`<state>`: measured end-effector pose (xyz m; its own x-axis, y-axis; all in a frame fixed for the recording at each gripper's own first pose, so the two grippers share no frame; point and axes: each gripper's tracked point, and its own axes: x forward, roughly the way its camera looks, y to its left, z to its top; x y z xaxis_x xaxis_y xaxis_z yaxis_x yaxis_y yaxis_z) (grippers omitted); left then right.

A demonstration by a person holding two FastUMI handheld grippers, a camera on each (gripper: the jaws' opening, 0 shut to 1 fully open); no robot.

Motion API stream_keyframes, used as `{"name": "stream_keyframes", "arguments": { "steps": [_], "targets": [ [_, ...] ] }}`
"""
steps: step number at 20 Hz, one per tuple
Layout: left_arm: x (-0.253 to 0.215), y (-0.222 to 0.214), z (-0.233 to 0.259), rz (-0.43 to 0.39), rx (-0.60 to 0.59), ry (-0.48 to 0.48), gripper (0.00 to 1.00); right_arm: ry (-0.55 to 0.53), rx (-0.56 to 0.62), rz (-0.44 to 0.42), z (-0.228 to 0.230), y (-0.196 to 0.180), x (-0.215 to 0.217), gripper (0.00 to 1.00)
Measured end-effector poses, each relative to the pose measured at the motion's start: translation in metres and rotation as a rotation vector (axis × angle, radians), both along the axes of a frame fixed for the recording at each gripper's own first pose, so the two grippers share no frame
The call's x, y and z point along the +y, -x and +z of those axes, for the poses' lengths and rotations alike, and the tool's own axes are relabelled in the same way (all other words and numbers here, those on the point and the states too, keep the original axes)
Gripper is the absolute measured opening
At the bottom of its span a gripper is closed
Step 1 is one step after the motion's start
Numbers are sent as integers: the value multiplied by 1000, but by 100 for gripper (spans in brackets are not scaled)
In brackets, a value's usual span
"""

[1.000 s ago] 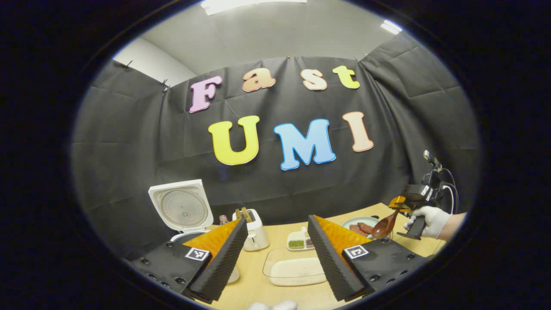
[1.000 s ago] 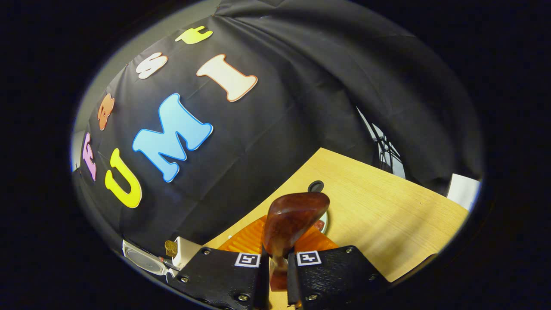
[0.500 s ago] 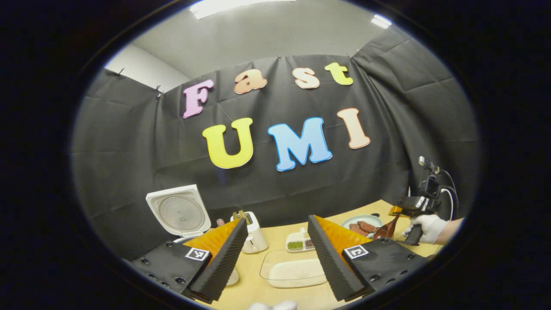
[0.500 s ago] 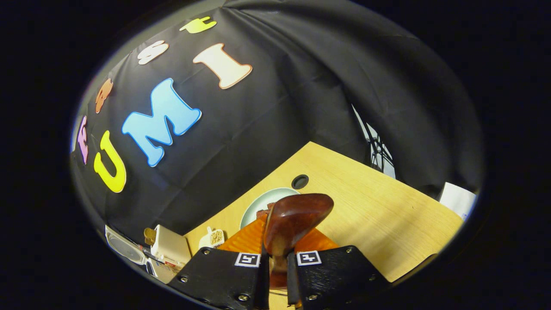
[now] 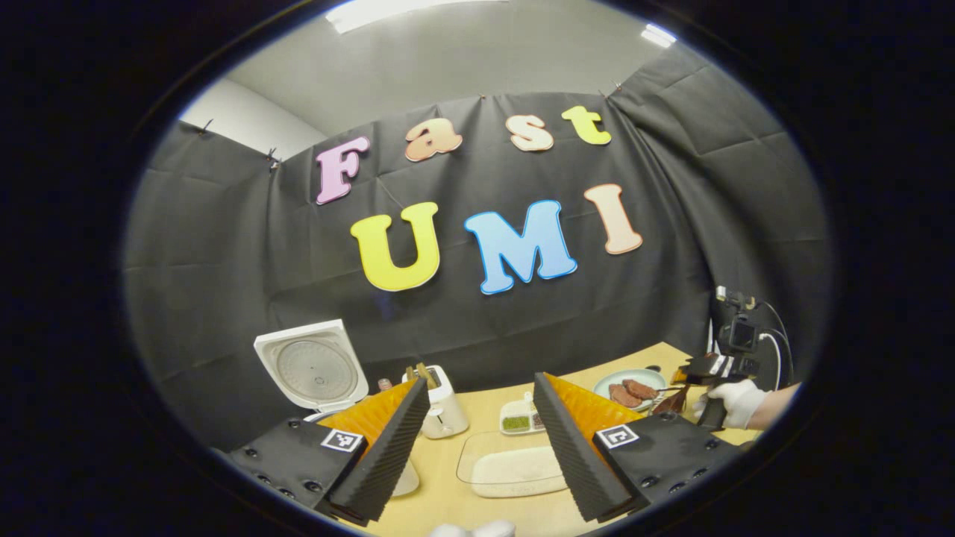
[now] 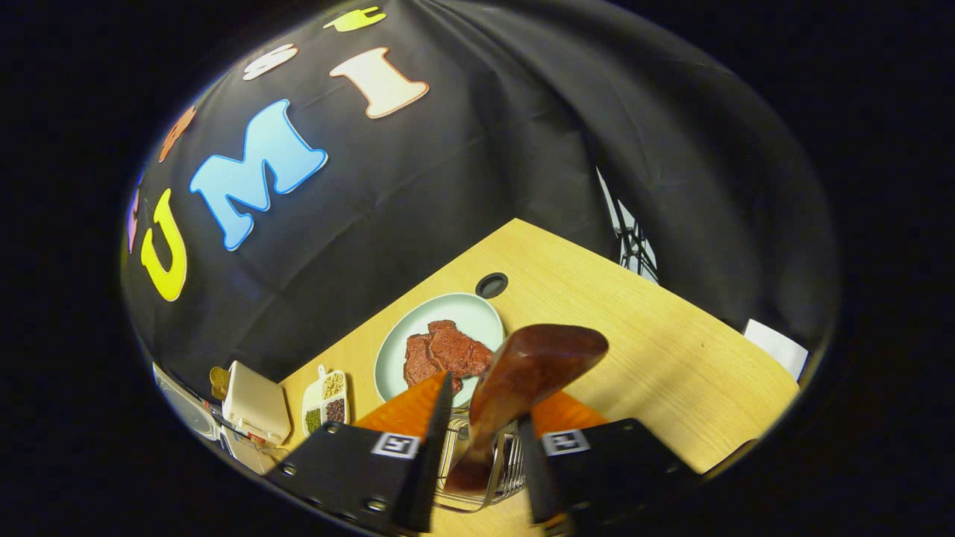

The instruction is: Close the left gripper, press the button to open the rice cooker; take a wooden spoon from the chopstick holder with the right hand, scoop a spoonful of rice and pour it into the rice cooker, then put the wooden spoon back into the chopstick holder.

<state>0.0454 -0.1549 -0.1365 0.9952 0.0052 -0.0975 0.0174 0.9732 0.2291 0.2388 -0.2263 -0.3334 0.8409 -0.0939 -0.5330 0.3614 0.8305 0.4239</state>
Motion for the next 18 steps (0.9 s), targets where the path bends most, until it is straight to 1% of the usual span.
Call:
{"name": "stream_keyframes", "arguments": {
  "steps": [1, 2, 3, 5, 6, 9, 10, 11, 13, 16, 18],
  "targets": [
    [2, -1, 2, -1, -2, 0, 99, 58, -16, -9, 10, 1, -7, 67],
    [5, -1, 3, -3, -6, 1, 99, 118, -22, -7, 18, 11, -11, 81],
    [7, -1, 5, -7, -10, 5, 99, 172, -39, -3, 34, 17, -14, 98],
    [13, -1, 11, -15, -20, 7, 99, 265, -103, 12, 76, 27, -15, 98],
    [16, -2, 13, -20, -23, 9, 99, 296, -133, 17, 97, 34, -12, 98],
    [31, -3, 20, -31, -36, 21, 99, 327, -238, 43, 162, 56, 11, 98],
    [37, -4, 23, -34, -44, 26, 98, 347, -274, 65, 182, 66, 21, 98],
    [45, -4, 27, -34, -49, 28, 99, 368, -297, 91, 197, 77, 32, 98],
    [60, -8, 32, -36, -57, 35, 99, 411, -356, 123, 232, 96, 56, 98],
    [84, -11, 37, -34, -58, 52, 99, 498, -426, 176, 264, 127, 94, 98],
    [101, -12, 41, -31, -62, 62, 99, 526, -450, 203, 271, 151, 124, 100]
  ]
}}
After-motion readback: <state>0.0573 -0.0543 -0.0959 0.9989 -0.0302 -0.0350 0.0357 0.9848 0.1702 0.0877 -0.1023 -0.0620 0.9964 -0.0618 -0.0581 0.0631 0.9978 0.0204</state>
